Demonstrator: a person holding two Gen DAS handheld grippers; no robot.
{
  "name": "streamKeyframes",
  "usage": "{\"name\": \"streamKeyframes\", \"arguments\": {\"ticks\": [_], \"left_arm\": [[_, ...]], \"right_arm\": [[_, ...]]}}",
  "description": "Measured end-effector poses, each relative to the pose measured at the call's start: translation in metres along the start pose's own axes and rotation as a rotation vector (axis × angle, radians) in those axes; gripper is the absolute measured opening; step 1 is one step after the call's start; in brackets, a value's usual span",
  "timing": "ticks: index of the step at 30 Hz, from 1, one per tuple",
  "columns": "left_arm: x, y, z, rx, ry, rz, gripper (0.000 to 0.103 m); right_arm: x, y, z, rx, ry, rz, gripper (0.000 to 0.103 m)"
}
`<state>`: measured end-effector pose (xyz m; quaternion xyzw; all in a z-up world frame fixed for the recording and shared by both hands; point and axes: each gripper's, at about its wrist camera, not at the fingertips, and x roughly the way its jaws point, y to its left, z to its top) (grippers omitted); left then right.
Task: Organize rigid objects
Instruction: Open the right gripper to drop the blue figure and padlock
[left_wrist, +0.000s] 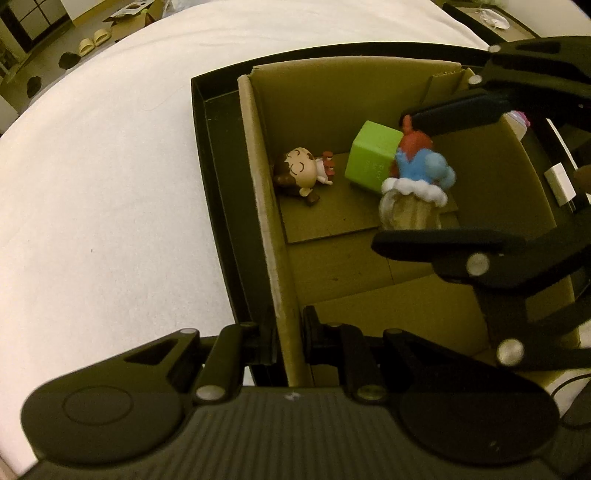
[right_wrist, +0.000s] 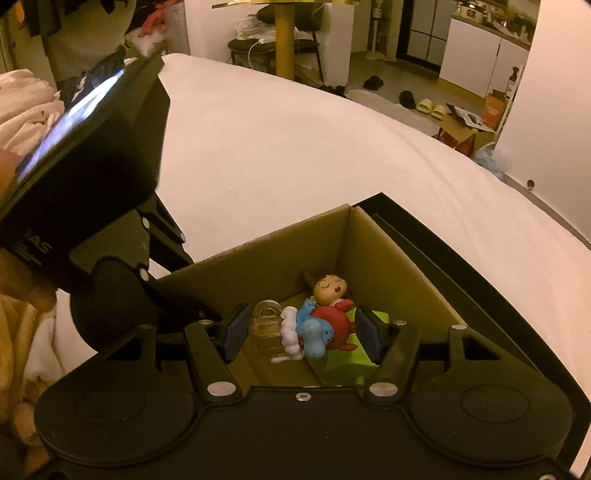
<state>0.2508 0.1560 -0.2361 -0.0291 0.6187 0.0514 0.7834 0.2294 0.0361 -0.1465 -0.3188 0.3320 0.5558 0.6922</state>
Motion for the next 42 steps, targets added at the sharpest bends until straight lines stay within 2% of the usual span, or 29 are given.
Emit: {"name": "streamKeyframes", "arguments": {"ticks": [3,12,23,27,37,42], "left_arm": [[0.0,-0.001,0.0,0.01,-0.001,0.006,0.013],[-0.001,-0.004,-0.001,0.014,-0.003,0.008,0.013],[-0.002,-0.004,-0.001,0.008,-0.005,0.003,0.013],[-0.003,-0.002,-0.001,-0.003,-0.006,-0.003,0.013],[-0.003,0.0,0.002,0.002,0.005,0.001,0.013],[0.0,-0.003,0.007,0.002,0.028,0.016,0.013]], "right_arm": [[0.002,0.0,-0.001,-0.003,0.002,0.008,0.061],[0.011,-0.005,0.001,0.1,0.007,0.063,0.061],[0.022,-0.014,-0.004,0.302,0.052,0.104,0.062],[0.018,-0.019,-0.006,0.361,0.035,0.119,0.062],[-0.023,-0.035,-0.014,0.391,-0.022,0.049,0.063],[-0.05,-0.047,-0.027,0.419,-0.041,-0.045,0.063]]}}
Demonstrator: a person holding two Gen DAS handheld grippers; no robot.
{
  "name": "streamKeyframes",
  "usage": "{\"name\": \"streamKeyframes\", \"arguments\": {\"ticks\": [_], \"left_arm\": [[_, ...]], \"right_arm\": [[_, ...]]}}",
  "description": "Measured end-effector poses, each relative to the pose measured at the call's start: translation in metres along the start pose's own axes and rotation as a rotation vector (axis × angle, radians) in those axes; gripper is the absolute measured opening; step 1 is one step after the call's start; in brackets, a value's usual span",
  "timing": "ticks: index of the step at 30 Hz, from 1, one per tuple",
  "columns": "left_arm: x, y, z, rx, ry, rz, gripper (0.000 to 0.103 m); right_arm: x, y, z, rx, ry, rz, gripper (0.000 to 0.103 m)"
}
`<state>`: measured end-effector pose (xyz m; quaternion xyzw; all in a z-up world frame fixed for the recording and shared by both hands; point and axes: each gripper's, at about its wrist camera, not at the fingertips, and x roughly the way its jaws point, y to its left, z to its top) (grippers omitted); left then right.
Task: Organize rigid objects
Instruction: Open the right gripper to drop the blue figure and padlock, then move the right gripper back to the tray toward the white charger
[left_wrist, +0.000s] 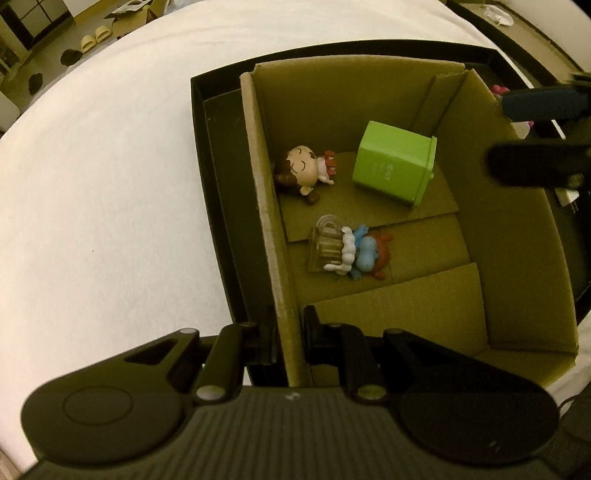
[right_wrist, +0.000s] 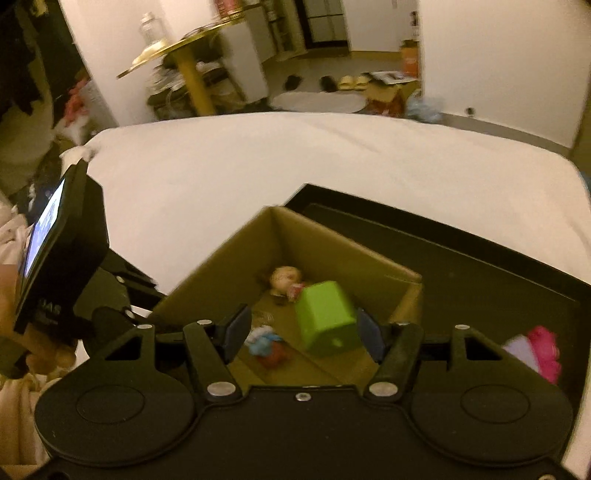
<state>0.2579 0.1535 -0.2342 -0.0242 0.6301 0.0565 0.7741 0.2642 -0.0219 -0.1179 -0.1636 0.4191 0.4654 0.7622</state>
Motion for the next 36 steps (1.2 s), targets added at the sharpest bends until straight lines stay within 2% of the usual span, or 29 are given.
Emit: {"name": "streamKeyframes", "arguments": {"ticks": [12,22,30,36], "left_arm": [[0.003,-0.013,0.009,0.005,0.028,0.053,0.012],[0.003,-0.022,0.011,-0.019,0.037,0.08,0.013],[0.008,-0.02,0.013,-0.028,0.048,0.086,0.013],[0.009,-0.02,0.013,-0.032,0.038,0.087,0.013]], "right_arm": [[-0.036,-0.052,-0.024,0.103,-0.032,-0.102,0.063],[-0.041,-0.083,-0.045,0.168,0.009,-0.188,0.062],[-0.039,-0.122,-0.07,0.266,0.086,-0.255,0.055],[-0.032,-0.148,-0.089,0.329,0.135,-0.258,0.045]]}}
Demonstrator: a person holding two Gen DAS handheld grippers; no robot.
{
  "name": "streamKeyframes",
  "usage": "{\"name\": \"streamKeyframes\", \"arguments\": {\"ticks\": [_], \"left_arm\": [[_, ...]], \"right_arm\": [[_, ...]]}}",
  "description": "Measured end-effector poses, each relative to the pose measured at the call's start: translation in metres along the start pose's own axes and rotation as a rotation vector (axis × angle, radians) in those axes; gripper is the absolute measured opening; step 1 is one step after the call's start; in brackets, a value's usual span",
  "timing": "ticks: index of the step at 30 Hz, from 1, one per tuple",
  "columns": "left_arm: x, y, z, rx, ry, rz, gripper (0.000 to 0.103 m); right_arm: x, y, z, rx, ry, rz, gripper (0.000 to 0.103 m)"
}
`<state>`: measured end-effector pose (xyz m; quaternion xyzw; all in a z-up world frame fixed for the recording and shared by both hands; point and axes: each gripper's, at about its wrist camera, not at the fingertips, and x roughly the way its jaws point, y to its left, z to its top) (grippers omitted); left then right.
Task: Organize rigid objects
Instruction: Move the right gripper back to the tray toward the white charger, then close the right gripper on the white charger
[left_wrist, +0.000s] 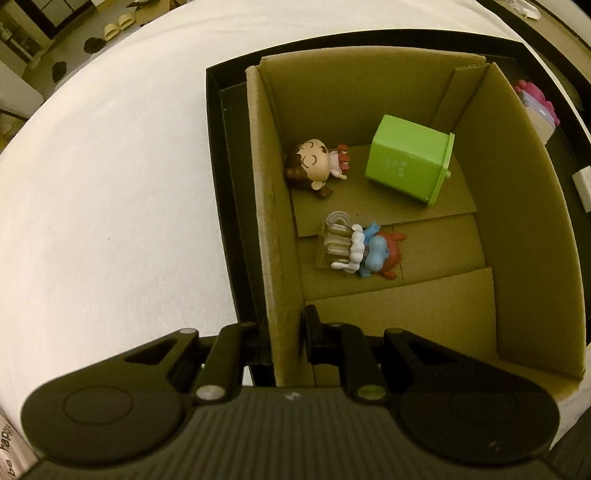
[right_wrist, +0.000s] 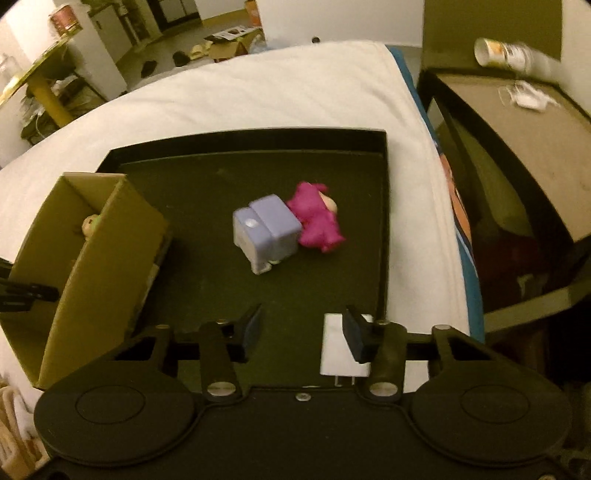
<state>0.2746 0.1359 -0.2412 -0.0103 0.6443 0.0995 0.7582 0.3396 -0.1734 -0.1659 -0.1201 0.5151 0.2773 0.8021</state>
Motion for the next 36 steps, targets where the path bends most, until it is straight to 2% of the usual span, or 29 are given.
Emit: {"name": "streamKeyframes", "arguments": {"ticks": [5,10,20,25,28,36], "left_arm": [[0.002,0.003,0.0,-0.009,0.002,-0.006,0.013],[0.003,0.007,0.0,-0.014,-0.001,-0.01,0.014],[-0.002,0.004,-0.004,-0.007,-0.009,-0.005,0.013],[-0.003,0.004,-0.006,-0.006,-0.013,-0.009,0.013],[-0.003,0.004,-0.007,-0.008,-0.014,-0.01,0.013],[-0.004,0.005,-0.007,-0.004,-0.016,-0.012,0.013]], "right_arm": [[0.007,-0.01,-0.003,0.034,0.022,0.014,0.043],[0.012,-0.01,-0.004,0.02,0.036,-0.018,0.043],[0.03,0.007,-0.007,-0.047,0.07,-0.196,0.041],[0.037,0.009,-0.008,-0.046,0.082,-0.215,0.042],[0.04,0.01,-0.008,-0.022,0.105,-0.186,0.039],[0.043,0.02,-0.013,-0.083,0.115,-0.171,0.037]]}}
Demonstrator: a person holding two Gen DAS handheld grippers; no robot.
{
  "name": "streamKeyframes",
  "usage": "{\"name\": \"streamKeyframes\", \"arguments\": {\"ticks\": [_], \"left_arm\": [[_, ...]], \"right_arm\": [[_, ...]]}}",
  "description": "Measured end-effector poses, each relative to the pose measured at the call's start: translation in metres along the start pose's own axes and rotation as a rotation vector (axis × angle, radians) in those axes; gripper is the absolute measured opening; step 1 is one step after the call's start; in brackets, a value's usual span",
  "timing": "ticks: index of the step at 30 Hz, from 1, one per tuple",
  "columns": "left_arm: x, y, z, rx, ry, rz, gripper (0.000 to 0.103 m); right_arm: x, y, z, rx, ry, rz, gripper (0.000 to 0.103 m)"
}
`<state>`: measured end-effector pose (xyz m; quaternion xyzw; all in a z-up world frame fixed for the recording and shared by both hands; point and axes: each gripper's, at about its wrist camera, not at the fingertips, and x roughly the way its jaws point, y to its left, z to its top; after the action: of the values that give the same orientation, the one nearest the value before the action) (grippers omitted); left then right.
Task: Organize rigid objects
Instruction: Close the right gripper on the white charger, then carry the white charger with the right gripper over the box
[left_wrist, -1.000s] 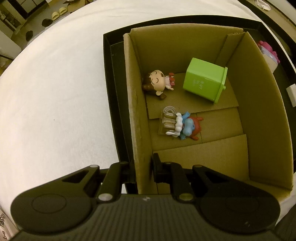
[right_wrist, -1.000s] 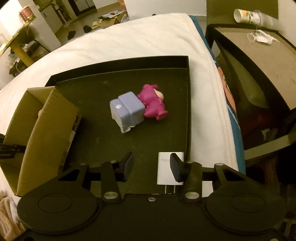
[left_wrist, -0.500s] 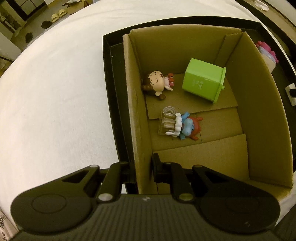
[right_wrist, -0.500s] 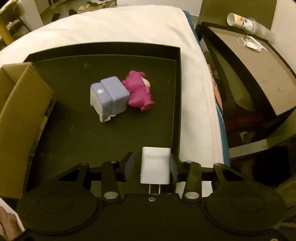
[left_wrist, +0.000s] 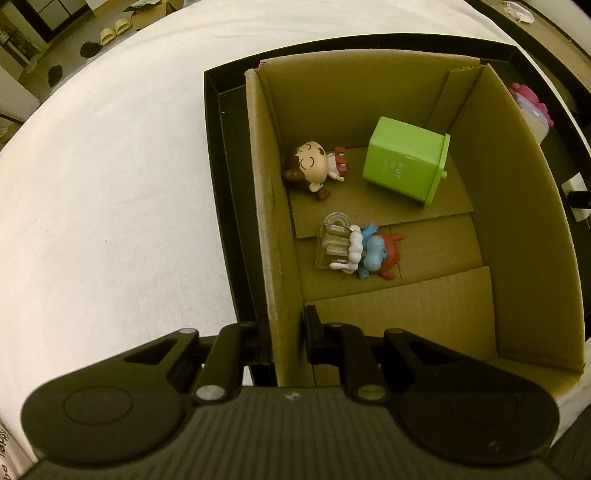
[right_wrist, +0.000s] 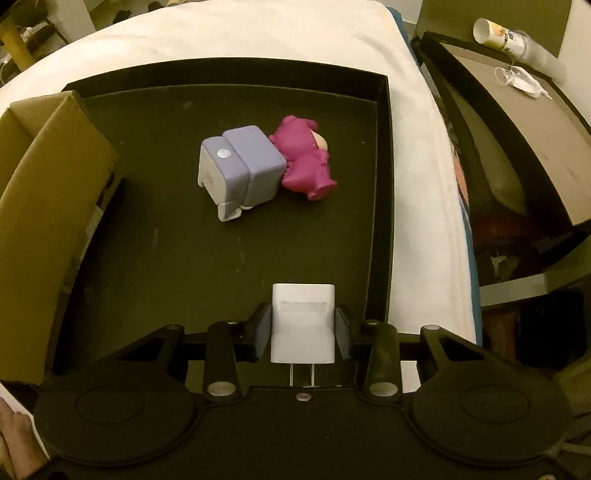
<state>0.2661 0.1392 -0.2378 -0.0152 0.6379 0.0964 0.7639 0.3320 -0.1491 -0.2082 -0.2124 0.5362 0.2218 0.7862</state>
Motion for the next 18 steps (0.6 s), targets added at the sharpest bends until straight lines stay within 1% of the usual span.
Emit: {"name": "streamKeyframes", "arguments": {"ticks": [2,6,18], "left_arm": [[0.0,0.0,0.0,0.002,-0.001,0.0,0.013],[0.0,0.0,0.0,0.0,0.001,-0.001,0.013],[0.0,0.002,-0.001,-0.007,0.0,-0.007,0.013]], "right_arm": [[-0.008,0.006,0.0,-0.039,-0.031,0.024,0.036],[-0.026,0.019,0.007,-0.087,-0.076,0.041,0.036],[-0.082,0.056,0.04,-0.147,-0.211,0.128,0.036]]}}
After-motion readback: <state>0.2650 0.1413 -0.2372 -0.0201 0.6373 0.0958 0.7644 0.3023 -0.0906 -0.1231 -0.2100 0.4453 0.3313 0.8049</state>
